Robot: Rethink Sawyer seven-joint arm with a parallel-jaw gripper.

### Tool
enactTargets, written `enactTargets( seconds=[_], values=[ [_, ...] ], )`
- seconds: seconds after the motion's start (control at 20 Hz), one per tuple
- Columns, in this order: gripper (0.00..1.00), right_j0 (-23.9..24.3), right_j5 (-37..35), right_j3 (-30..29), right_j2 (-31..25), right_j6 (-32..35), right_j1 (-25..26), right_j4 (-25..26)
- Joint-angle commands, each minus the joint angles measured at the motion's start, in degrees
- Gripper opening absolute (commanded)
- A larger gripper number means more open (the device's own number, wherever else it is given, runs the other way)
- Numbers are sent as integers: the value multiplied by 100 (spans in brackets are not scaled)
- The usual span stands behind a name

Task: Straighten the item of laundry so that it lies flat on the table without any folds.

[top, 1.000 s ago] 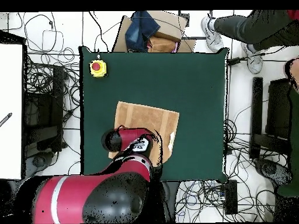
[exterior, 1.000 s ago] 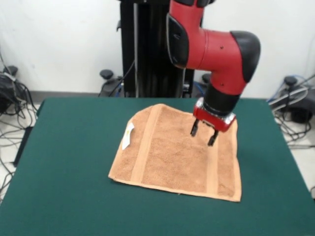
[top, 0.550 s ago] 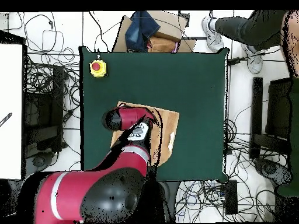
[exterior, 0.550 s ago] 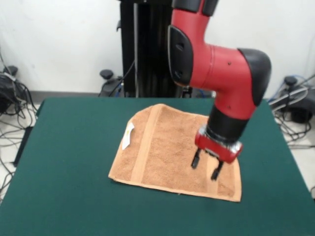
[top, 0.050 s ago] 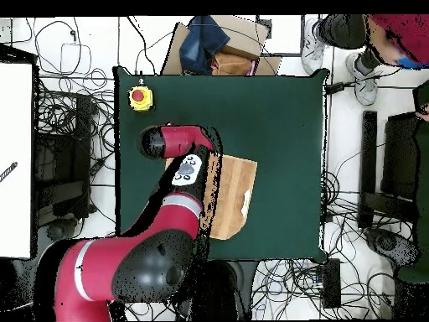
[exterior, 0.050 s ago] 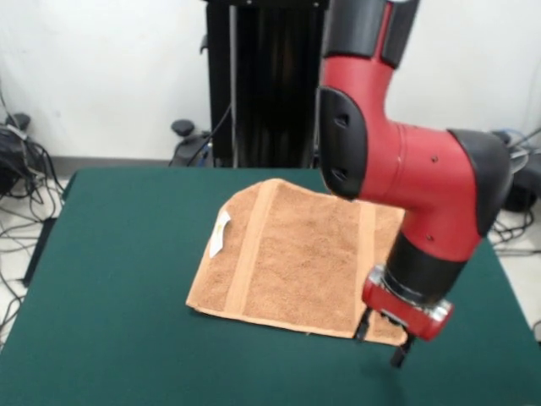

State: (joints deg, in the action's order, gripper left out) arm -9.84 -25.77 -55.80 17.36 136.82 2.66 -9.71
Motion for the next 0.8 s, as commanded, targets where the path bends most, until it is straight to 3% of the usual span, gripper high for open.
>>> enactTargets(
  seconds=[0.05,0.45,0.8],
  values=[
    [100,-161,-1069,946,71,1663,743,-618],
    [100,-214,-1344,574,-65,1792,643,-1082],
    [100,-263,-1792,237,161,1503,504,-1037]
  ],
)
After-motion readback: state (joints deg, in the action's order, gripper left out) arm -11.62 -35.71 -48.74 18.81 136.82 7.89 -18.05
